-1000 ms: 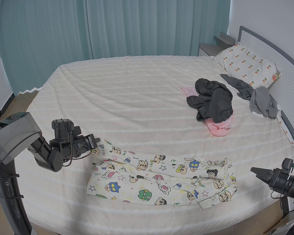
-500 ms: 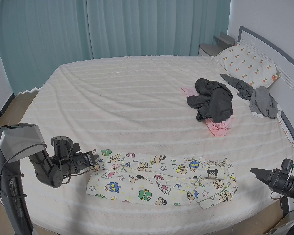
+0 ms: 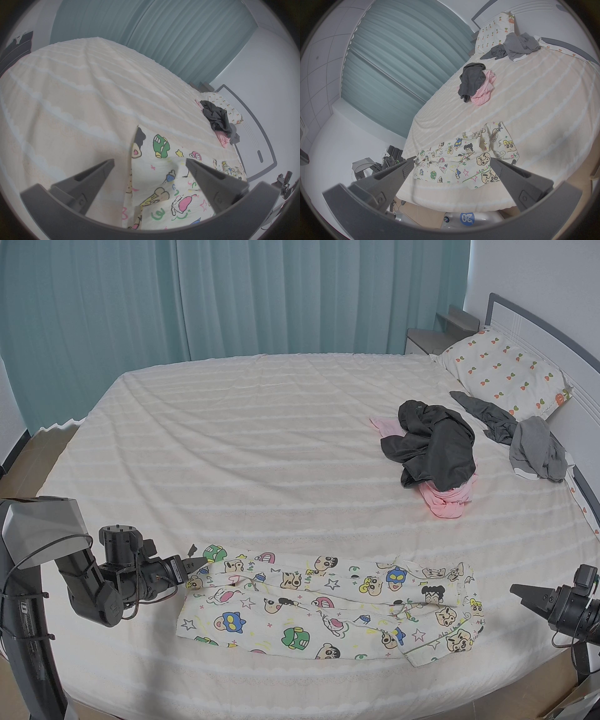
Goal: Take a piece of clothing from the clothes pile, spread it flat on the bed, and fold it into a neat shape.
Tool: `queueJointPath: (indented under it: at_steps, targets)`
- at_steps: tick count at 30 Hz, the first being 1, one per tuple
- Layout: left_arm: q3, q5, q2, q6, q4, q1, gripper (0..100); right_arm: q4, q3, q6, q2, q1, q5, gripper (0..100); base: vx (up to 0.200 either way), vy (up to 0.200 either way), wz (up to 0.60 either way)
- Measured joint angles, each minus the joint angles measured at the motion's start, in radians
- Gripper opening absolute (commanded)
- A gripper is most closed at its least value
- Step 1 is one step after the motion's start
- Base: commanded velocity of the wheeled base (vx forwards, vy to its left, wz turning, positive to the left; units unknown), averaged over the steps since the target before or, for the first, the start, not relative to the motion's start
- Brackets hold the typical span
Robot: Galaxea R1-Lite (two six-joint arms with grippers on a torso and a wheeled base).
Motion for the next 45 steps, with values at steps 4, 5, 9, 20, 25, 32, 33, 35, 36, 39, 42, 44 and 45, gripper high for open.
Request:
queueJointPath:
  at_steps: [4,5,9,20,25,32,33,35,36,39,42,44,45]
  targets:
    - [-0.001,0.002,-0.019,-0.016,-0.002,0.01,100,0.001,0.0,0.0,0.001,0.0,0.0,100,0.0,0.0,0.0]
    - [-0.001,0.004,-0.027,-0.028,-0.001,0.011,100,0.001,0.0,0.0,0.001,0.0,0.0,100,0.0,0.0,0.0]
    - [-0.008,0.037,-0.085,-0.105,0.033,0.001,100,0.009,0.0,-0.001,0.001,0.0,0.0,100,0.0,0.0,0.0]
    - [-0.229,0.335,-0.162,-0.346,0.402,-0.169,100,0.032,0.0,-0.022,0.001,0.0,0.001,100,0.0,0.0,0.0]
    - [-0.375,0.377,-0.145,-0.539,0.593,-0.24,100,0.037,0.0,-0.026,0.001,0.0,0.004,100,0.0,0.0,0.0]
    - [-0.483,0.392,-0.099,-0.695,0.773,-0.3,100,0.039,0.0,-0.031,-0.002,0.0,0.005,100,0.0,0.0,0.0]
    - [-0.49,0.393,-0.093,-0.709,0.786,-0.306,100,0.04,0.0,-0.031,-0.002,0.0,0.005,100,0.0,0.0,0.0]
    - [-0.497,0.394,-0.084,-0.727,0.797,-0.314,100,0.04,0.0,-0.031,-0.003,0.0,0.005,100,0.0,0.0,0.0]
    - [-0.501,0.394,-0.08,-0.736,0.806,-0.317,100,0.04,0.0,-0.031,-0.003,0.0,0.005,100,0.0,0.0,0.0]
    - [-0.504,0.394,-0.074,-0.748,0.844,-0.319,100,0.04,0.0,-0.032,-0.004,0.0,0.005,100,0.0,0.0,0.0]
    - [-0.506,0.394,-0.071,-0.765,0.871,-0.32,100,0.04,0.0,-0.032,-0.005,0.0,0.005,100,0.0,0.0,0.0]
    - [-0.506,0.394,-0.07,-0.779,0.889,-0.32,100,0.04,0.0,-0.032,-0.005,0.0,0.005,100,0.0,0.0,0.0]
    - [-0.506,0.393,-0.07,-0.783,0.892,-0.32,100,0.04,0.0,-0.032,-0.005,0.0,0.005,100,0.0,0.0,0.0]
